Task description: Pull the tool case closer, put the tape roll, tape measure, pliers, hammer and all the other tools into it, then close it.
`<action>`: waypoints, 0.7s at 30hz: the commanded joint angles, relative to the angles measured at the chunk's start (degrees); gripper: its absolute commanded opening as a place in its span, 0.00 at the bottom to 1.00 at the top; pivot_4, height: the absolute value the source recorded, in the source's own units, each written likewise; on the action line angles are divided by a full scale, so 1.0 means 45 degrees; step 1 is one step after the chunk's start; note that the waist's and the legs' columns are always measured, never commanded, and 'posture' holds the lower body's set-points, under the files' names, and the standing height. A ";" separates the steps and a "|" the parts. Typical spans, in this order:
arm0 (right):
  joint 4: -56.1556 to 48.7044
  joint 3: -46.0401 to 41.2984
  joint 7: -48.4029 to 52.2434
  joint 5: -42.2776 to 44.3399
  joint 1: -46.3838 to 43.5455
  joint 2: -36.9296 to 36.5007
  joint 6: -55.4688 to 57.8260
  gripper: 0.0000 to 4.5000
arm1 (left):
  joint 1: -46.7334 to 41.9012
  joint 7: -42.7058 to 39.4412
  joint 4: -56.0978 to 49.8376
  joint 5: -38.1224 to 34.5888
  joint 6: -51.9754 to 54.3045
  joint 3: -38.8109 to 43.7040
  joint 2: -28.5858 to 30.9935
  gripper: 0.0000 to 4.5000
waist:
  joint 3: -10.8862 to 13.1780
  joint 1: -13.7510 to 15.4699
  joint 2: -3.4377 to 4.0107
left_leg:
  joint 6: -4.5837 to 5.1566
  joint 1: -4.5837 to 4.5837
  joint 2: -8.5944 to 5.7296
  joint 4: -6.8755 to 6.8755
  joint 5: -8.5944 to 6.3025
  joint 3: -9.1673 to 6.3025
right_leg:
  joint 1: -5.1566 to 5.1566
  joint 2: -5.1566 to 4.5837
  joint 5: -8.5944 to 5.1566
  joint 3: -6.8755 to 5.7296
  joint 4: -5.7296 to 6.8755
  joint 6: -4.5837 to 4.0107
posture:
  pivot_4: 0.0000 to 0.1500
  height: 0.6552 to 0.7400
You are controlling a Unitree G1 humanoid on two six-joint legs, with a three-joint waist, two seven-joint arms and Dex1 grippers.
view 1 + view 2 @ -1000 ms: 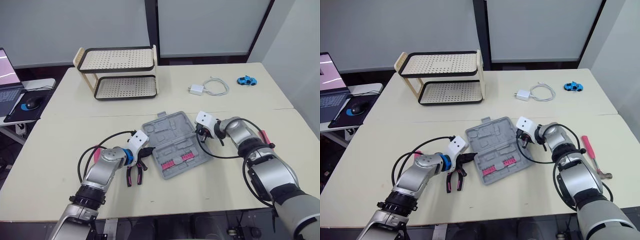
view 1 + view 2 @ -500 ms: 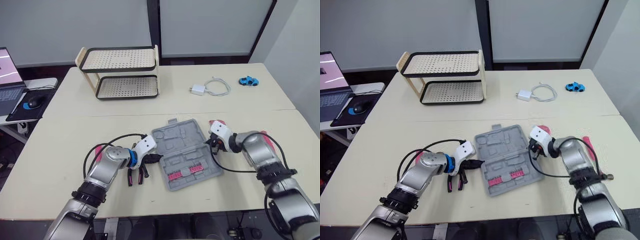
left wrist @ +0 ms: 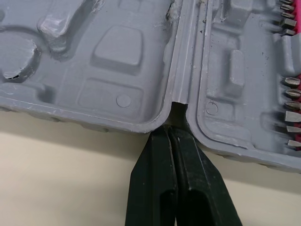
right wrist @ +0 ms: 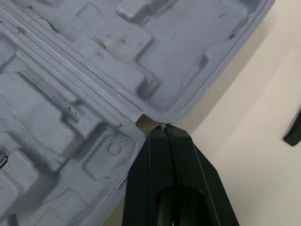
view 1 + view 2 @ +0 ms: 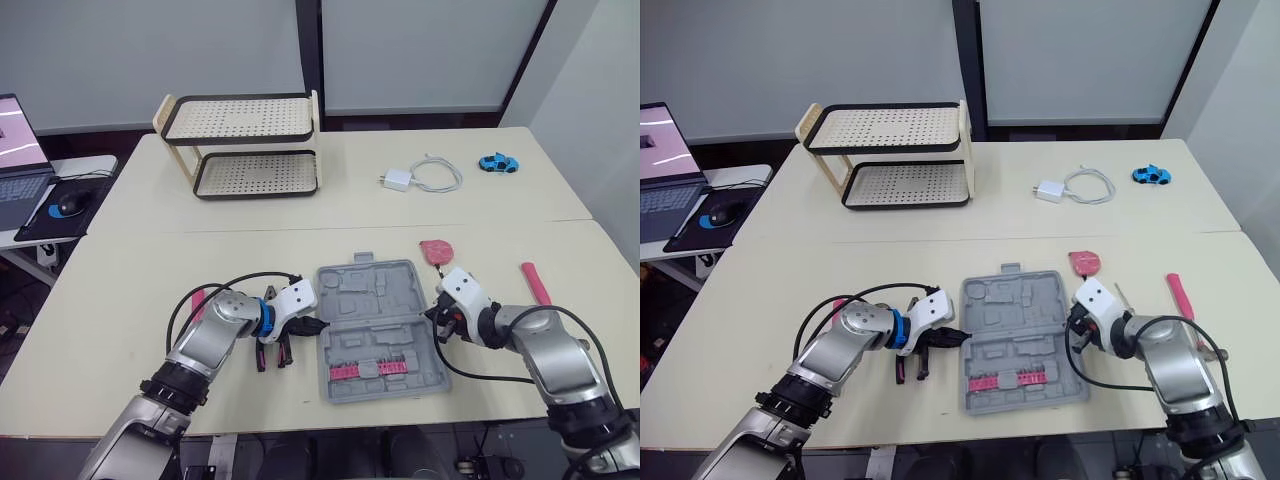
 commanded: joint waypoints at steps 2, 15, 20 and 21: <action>-0.1921 -0.0148 -0.0225 0.0809 0.0691 -0.0230 0.1006 0.00 | 0.0399 -0.0498 -0.1305 -0.0104 -0.0028 -0.0190 0.0470 0.01 | 0.0000 0.0041 0.0000 | 0.0012 0.0001 0.0004 -0.0002 -0.0007 -0.0006 | 0.0001 0.0003 0.0000 -0.0004 -0.0002 0.0000 | 1.00 1.00; -0.4446 -0.1877 -0.1266 0.2428 0.1962 -0.0619 0.1134 0.00 | 0.0944 -0.0332 -0.2066 0.0070 0.0260 -0.0236 0.0704 0.01 | 0.0001 0.0106 -0.0001 | 0.0031 0.0004 0.0000 0.0003 -0.0015 -0.0007 | 0.0012 0.0002 -0.0001 -0.0005 -0.0004 0.0002 | 1.00 1.00; -0.4005 -0.1564 -0.2011 0.1742 0.2268 -0.1413 0.0441 0.00 | 0.0944 -0.0219 -0.1957 0.0100 0.0230 -0.0191 0.0738 0.01 | 0.0000 0.0106 -0.0002 | 0.0032 0.0005 -0.0001 0.0003 -0.0016 -0.0012 | 0.0018 0.0004 -0.0001 -0.0010 -0.0004 0.0002 | 1.00 1.00; -0.3821 -0.1315 -0.2071 0.1651 0.2261 -0.1558 0.0269 0.00 | 0.0927 -0.0186 -0.1905 0.0118 0.0210 -0.0196 0.0726 0.01 | 0.0000 0.0106 -0.0002 | 0.0032 0.0005 -0.0001 0.0003 -0.0016 -0.0009 | 0.0017 0.0004 -0.0001 -0.0010 -0.0004 0.0002 | 1.00 1.00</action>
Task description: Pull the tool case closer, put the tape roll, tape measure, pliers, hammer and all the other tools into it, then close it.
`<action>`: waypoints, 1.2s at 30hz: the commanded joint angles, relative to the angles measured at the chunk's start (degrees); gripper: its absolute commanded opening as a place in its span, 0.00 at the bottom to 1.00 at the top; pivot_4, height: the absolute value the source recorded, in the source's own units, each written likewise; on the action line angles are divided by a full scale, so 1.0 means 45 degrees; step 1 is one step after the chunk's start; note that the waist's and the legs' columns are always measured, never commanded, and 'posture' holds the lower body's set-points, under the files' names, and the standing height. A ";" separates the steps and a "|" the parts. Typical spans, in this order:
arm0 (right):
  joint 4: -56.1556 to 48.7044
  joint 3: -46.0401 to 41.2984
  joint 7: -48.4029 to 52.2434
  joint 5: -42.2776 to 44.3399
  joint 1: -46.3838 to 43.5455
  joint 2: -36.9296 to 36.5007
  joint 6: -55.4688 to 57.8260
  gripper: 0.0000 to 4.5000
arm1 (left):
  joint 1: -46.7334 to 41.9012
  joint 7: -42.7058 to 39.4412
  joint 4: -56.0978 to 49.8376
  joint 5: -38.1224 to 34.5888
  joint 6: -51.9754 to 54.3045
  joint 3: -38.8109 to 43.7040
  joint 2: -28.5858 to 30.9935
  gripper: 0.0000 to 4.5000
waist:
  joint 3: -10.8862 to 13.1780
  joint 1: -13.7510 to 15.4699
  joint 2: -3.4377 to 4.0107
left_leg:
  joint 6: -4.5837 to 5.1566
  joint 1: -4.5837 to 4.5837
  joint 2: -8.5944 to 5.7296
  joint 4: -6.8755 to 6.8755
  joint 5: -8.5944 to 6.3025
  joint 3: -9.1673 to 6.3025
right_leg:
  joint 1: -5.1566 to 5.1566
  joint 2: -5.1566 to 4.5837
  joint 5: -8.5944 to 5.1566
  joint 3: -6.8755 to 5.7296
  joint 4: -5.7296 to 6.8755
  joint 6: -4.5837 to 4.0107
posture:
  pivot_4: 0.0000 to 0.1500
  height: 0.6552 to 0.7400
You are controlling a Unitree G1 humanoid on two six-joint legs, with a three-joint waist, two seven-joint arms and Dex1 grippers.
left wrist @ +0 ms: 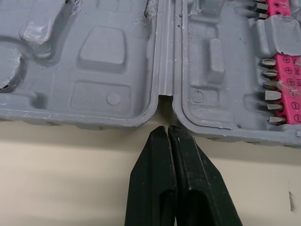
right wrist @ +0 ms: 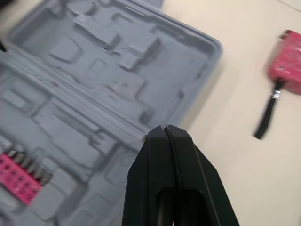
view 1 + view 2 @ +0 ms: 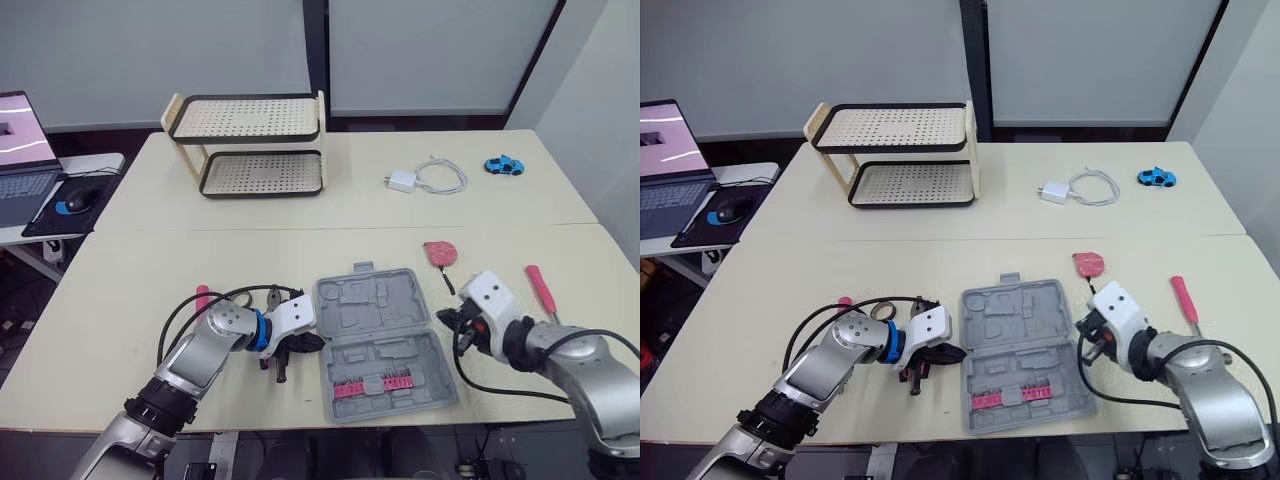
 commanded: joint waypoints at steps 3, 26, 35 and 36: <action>0.0844 0.1014 -0.0390 -0.0444 -0.0226 -0.0616 -0.1043 0.00 | -0.0127 0.0235 0.0017 0.0130 -0.0126 0.0003 0.0016 0.01 | 0.0000 -0.0012 0.0000 | 0.0001 0.0003 0.0005 0.0000 0.0000 0.0002 | 0.0000 0.0004 0.0000 0.0002 0.0001 0.0000 | 1.00 1.00; 0.4499 0.3150 0.0131 -0.0463 -0.1727 -0.0447 -0.2998 0.00 | -0.0347 0.0096 0.0153 0.0221 -0.0095 -0.0321 -0.0302 0.01 | 0.0000 -0.0013 -0.0001 | -0.0001 0.0003 0.0006 0.0001 0.0002 0.0004 | -0.0001 0.0006 0.0000 0.0005 0.0001 0.0000 | 1.00 1.00; 0.4201 0.3282 0.0686 -0.0174 -0.1653 -0.0651 -0.2864 0.00 | -0.0634 0.0315 0.0479 0.0357 -0.0303 -0.0469 -0.0731 0.01 | 0.0000 -0.0009 -0.0001 | -0.0001 0.0002 0.0004 0.0002 0.0002 0.0004 | 0.0000 0.0005 0.0000 0.0004 0.0002 0.0000 | 1.00 1.00; 0.4113 0.3283 0.0727 -0.0142 -0.1609 -0.0679 -0.2830 0.00 | -0.0648 0.0305 0.0486 0.0362 -0.0301 -0.0470 -0.0754 0.01 | 0.0000 -0.0008 -0.0001 | -0.0001 0.0002 0.0004 0.0003 0.0002 0.0004 | 0.0000 0.0006 0.0000 0.0004 0.0002 0.0000 | 1.00 1.00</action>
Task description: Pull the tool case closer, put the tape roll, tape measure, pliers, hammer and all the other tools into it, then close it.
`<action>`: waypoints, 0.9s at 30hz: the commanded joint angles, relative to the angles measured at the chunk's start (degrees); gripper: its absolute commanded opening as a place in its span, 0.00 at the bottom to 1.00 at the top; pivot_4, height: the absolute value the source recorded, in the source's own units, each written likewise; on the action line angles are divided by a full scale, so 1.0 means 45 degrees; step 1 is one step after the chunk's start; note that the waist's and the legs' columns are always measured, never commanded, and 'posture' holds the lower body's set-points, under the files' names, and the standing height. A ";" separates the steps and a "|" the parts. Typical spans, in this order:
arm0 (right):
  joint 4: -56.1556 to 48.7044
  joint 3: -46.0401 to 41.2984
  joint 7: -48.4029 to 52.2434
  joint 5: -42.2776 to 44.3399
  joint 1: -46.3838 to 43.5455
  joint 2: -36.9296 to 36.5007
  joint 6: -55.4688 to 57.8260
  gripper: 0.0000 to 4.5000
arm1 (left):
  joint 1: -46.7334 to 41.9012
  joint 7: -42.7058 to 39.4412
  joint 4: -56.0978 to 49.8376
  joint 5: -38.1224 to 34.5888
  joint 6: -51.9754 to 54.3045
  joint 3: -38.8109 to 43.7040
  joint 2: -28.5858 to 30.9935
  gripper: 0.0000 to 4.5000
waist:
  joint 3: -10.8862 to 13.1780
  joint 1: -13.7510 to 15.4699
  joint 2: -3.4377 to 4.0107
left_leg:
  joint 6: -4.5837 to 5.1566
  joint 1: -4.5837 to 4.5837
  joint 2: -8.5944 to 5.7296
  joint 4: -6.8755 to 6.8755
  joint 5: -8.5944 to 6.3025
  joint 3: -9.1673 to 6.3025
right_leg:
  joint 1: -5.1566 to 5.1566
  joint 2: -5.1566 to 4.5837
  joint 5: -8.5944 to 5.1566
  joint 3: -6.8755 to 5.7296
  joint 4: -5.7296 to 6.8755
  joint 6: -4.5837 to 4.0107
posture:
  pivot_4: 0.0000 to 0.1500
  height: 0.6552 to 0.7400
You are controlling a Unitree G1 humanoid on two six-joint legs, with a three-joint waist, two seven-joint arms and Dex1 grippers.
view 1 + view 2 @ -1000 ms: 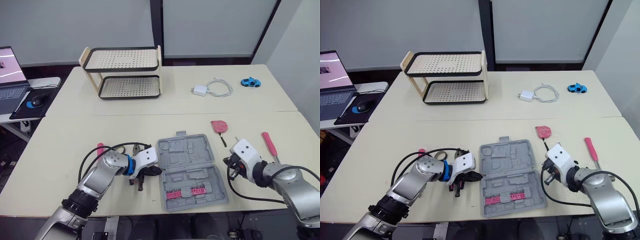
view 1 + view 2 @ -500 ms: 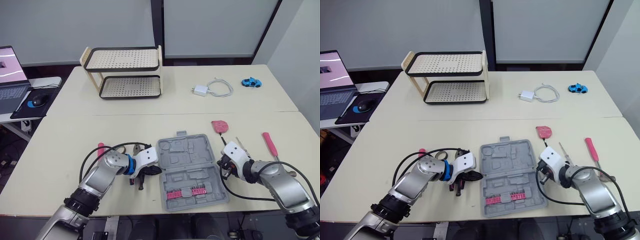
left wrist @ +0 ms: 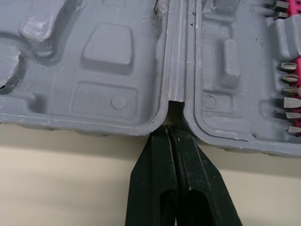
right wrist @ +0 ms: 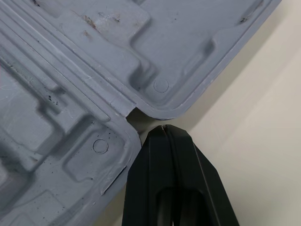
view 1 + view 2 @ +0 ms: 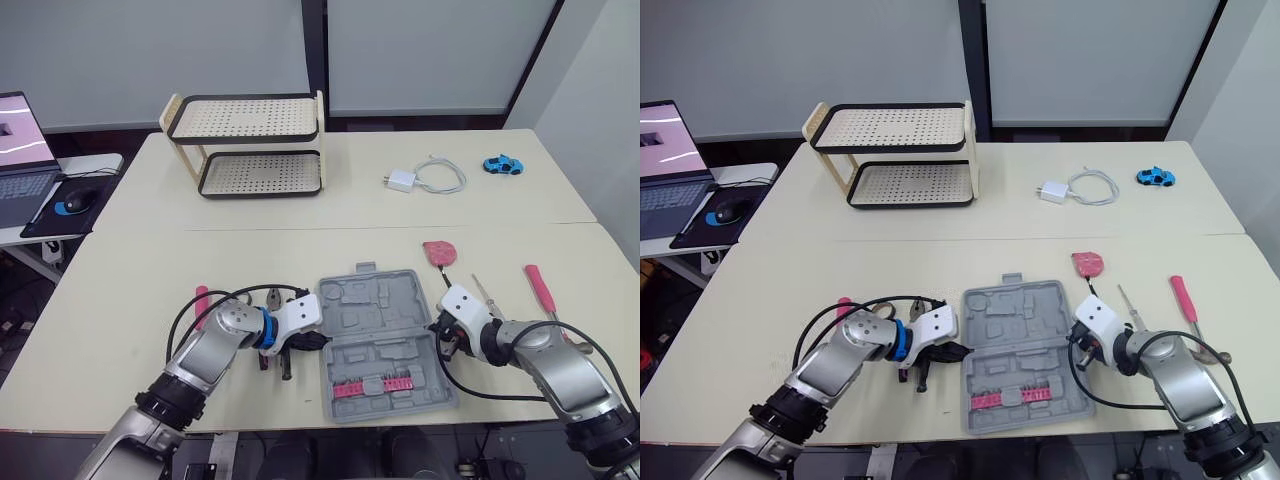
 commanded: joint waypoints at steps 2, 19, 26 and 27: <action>-0.0839 0.0043 0.0376 0.0321 0.0198 -0.0153 0.0099 0.00 | -0.0194 -0.0009 -0.0211 -0.0015 -0.0241 -0.0132 -0.0211 0.01 | 0.0000 0.0001 0.0000 | 0.0000 0.0000 0.0000 0.0001 0.0000 -0.0001 | 0.0001 0.0000 0.0000 0.0000 0.0000 0.0000 | 1.00 1.00; -0.1800 0.0045 0.0226 0.0409 0.0973 -0.0073 0.0762 0.00 | 0.0157 -0.0242 -0.0628 -0.0076 -0.0138 -0.0138 0.0026 0.01 | -0.0001 0.0005 -0.0001 | 0.0000 0.0001 0.0002 0.0000 0.0000 -0.0003 | 0.0001 0.0001 0.0000 -0.0002 0.0000 0.0000 | 1.00 1.00; -0.1828 0.0122 0.0223 0.0393 0.0999 0.0007 0.0820 0.00 | 0.0278 -0.0260 -0.0767 -0.0105 -0.0095 -0.0125 0.0140 0.01 | -0.0002 0.0004 -0.0002 | 0.0001 0.0002 0.0004 0.0000 0.0000 -0.0003 | 0.0001 0.0001 0.0000 -0.0002 0.0000 0.0000 | 1.00 1.00; -0.1833 0.0137 0.0226 0.0399 0.0991 0.0026 0.0831 0.00 | 0.0307 -0.0269 -0.0805 -0.0111 -0.0084 -0.0121 0.0169 0.01 | -0.0002 0.0004 -0.0003 | 0.0001 0.0002 0.0004 0.0000 -0.0001 -0.0004 | 0.0001 0.0002 0.0000 -0.0002 0.0000 0.0000 | 1.00 1.00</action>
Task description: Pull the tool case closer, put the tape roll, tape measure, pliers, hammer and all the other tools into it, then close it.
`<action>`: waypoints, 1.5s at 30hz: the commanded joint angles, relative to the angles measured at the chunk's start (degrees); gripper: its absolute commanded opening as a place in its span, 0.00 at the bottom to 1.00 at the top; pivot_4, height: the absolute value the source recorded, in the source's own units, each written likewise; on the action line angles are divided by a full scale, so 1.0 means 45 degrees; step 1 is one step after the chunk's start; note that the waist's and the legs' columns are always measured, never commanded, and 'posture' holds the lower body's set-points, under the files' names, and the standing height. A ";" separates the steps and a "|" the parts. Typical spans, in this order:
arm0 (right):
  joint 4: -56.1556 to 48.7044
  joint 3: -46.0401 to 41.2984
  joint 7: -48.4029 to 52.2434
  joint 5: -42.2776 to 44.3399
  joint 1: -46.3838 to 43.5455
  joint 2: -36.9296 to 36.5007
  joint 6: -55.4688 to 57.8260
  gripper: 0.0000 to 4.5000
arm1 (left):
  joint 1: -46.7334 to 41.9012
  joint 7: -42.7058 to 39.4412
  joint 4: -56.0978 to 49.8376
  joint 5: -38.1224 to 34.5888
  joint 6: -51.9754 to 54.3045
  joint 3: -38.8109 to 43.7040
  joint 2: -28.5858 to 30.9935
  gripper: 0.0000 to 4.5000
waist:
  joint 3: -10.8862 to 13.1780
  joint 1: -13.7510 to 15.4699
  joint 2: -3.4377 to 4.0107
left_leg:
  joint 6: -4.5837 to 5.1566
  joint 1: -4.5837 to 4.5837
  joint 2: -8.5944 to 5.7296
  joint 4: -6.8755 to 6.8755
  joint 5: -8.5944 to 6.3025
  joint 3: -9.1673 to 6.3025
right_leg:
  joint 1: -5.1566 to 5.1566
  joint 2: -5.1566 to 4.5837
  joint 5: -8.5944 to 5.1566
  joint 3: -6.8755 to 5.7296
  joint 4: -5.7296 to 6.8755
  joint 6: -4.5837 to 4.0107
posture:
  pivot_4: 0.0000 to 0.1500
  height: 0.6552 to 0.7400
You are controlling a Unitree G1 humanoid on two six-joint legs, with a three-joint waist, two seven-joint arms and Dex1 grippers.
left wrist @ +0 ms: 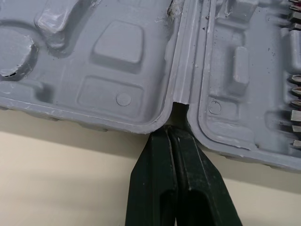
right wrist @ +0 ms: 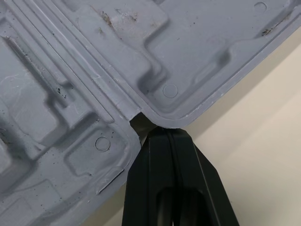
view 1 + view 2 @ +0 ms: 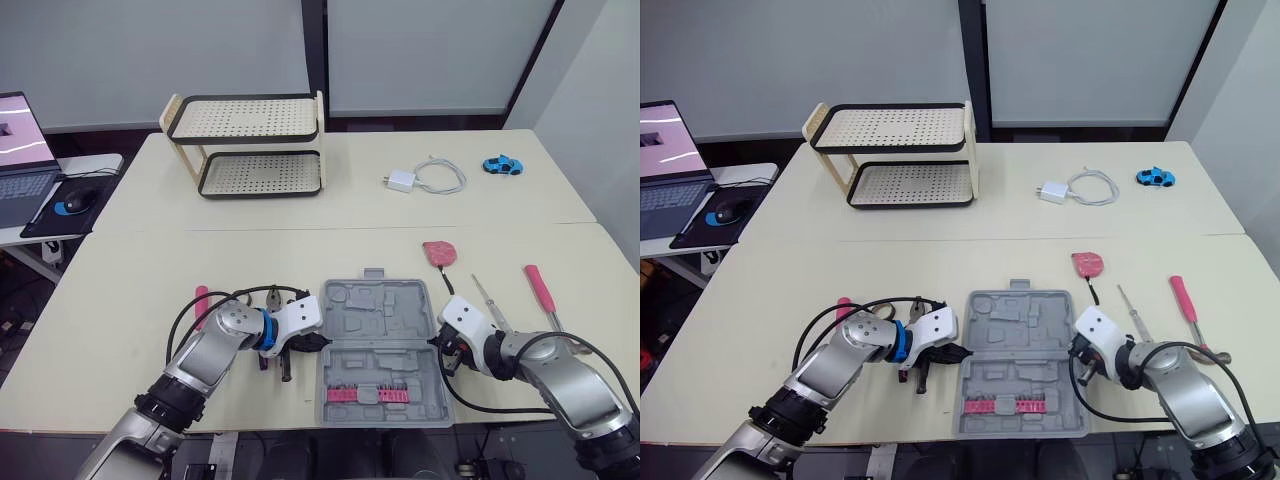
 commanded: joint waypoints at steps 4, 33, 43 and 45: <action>-0.0531 0.0242 0.0162 0.0381 0.0089 0.0192 0.0043 0.00 | 0.0177 -0.0215 -0.0607 -0.0192 -0.0070 -0.0098 0.0085 0.01 | -0.0002 0.0000 -0.0001 | 0.0000 0.0002 0.0000 0.0000 0.0000 0.0001 | 0.0001 0.0000 0.0000 0.0000 0.0000 0.0000 | 1.00 1.00; -0.1245 0.0519 0.0275 0.0451 0.0653 0.0097 0.0492 0.00 | 0.0479 -0.0579 -0.1267 -0.0264 0.0211 -0.0175 0.0513 0.01 | -0.0004 0.0000 -0.0002 | 0.0002 0.0004 0.0001 -0.0001 -0.0001 -0.0002 | 0.0005 0.0001 0.0000 -0.0003 0.0000 0.0000 | 1.00 1.00; -0.1515 0.0653 0.0458 0.0557 0.0868 -0.0219 0.0622 0.00 | 0.0795 -0.0884 -0.1757 -0.0294 0.0410 -0.0262 0.0753 0.01 | -0.0004 0.0002 -0.0002 | 0.0002 0.0003 0.0001 -0.0001 -0.0001 -0.0005 | 0.0007 0.0001 0.0000 -0.0004 0.0000 0.0000 | 1.00 1.00; -0.1582 0.0695 0.0486 0.0582 0.0916 -0.0303 0.0631 0.00 | 0.0861 -0.0983 -0.1870 -0.0292 0.0451 -0.0288 0.0847 0.01 | -0.0004 0.0000 -0.0003 | 0.0002 0.0004 0.0000 -0.0001 -0.0001 -0.0005 | 0.0008 0.0001 0.0000 -0.0004 0.0000 0.0000 | 1.00 1.00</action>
